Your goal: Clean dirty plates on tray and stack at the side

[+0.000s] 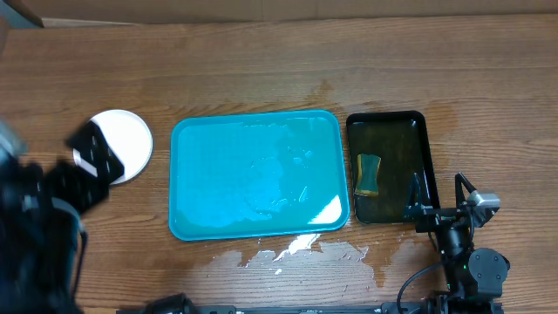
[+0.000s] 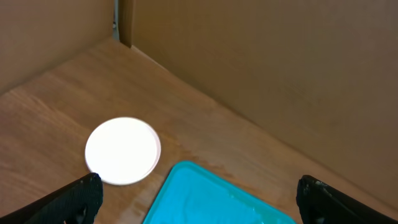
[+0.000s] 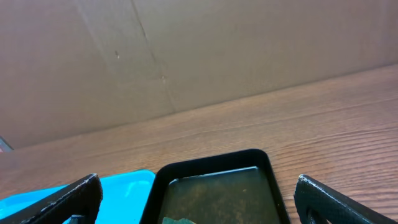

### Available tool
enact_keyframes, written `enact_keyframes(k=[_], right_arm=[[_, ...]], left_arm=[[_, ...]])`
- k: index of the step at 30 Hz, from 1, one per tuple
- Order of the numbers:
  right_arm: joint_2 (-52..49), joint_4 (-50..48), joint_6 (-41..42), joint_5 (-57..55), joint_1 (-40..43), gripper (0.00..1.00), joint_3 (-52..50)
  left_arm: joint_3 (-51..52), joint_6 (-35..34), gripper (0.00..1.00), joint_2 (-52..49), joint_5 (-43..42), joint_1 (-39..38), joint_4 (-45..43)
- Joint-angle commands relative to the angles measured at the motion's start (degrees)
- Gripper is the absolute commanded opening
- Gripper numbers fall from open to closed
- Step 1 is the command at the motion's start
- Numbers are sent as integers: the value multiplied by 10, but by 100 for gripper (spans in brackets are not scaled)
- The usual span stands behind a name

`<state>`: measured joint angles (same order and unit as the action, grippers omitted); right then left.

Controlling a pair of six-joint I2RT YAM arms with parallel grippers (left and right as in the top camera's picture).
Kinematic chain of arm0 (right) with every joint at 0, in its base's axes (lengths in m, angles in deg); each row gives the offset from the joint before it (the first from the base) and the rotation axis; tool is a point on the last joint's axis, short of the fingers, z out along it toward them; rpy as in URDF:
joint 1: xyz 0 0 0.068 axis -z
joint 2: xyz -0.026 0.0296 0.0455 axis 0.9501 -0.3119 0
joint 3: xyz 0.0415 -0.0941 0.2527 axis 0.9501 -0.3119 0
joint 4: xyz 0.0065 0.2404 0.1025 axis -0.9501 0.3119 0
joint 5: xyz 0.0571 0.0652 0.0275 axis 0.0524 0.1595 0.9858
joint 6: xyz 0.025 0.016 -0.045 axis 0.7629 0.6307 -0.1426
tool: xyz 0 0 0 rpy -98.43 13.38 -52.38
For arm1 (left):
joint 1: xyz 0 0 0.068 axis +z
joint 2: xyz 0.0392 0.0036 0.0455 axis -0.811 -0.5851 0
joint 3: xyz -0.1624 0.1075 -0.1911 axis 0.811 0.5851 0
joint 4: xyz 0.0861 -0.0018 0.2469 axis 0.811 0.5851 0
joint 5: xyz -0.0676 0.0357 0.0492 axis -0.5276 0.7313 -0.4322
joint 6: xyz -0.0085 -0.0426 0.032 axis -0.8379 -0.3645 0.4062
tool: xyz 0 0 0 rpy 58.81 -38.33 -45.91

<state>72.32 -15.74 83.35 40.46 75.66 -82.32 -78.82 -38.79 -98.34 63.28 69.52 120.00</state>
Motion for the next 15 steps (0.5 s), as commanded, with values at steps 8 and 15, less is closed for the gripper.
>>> enact_keyframes(k=[8, 15], right_arm=[[7, -2, 4, -1, 4, 100, -6], [7, -2, 4, -1, 4, 100, -6]], left_arm=[[301, -116, 100, 189, -1, -4, -76], [532, -255, 100, 319, -1, -31, -365]])
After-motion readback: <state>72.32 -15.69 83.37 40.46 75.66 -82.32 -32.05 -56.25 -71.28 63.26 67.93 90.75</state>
